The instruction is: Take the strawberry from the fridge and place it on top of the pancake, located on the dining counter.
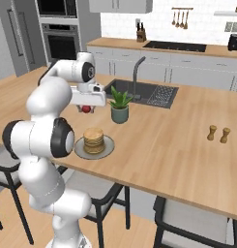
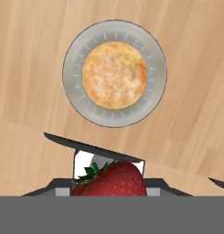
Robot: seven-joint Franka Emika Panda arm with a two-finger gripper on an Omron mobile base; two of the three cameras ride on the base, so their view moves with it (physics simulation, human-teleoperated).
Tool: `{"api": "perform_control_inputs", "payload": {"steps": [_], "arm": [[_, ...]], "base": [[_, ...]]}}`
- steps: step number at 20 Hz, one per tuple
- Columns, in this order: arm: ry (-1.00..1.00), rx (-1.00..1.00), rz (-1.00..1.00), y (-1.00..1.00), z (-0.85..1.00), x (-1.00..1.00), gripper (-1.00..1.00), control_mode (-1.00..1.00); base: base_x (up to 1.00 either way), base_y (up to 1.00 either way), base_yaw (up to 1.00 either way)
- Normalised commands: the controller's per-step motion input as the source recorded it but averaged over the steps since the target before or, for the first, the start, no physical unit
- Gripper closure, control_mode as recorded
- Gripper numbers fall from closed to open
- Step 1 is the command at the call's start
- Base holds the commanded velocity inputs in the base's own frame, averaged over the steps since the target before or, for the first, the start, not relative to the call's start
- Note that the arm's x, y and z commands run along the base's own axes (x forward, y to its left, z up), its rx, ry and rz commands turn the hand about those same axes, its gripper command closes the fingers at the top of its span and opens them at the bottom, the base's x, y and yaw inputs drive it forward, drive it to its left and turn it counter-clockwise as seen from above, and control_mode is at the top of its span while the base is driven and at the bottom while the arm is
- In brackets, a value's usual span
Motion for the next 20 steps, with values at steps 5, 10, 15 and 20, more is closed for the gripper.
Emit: {"api": "perform_control_inputs", "payload": {"steps": [5,10,15,20], "arm": [[0.00,0.00,0.00,0.00,-0.18,0.37,1.00,-1.00],[0.00,-0.01,0.00,0.00,-0.27,0.36,1.00,-1.00],[0.00,-0.01,0.00,0.00,-0.28,0.31,1.00,-1.00],[0.00,-0.02,0.00,0.00,-0.29,0.12,1.00,-1.00]], "base": [[0.00,0.00,0.00],[0.00,0.00,0.00],[0.00,0.00,0.00],[0.00,0.00,0.00]]}}
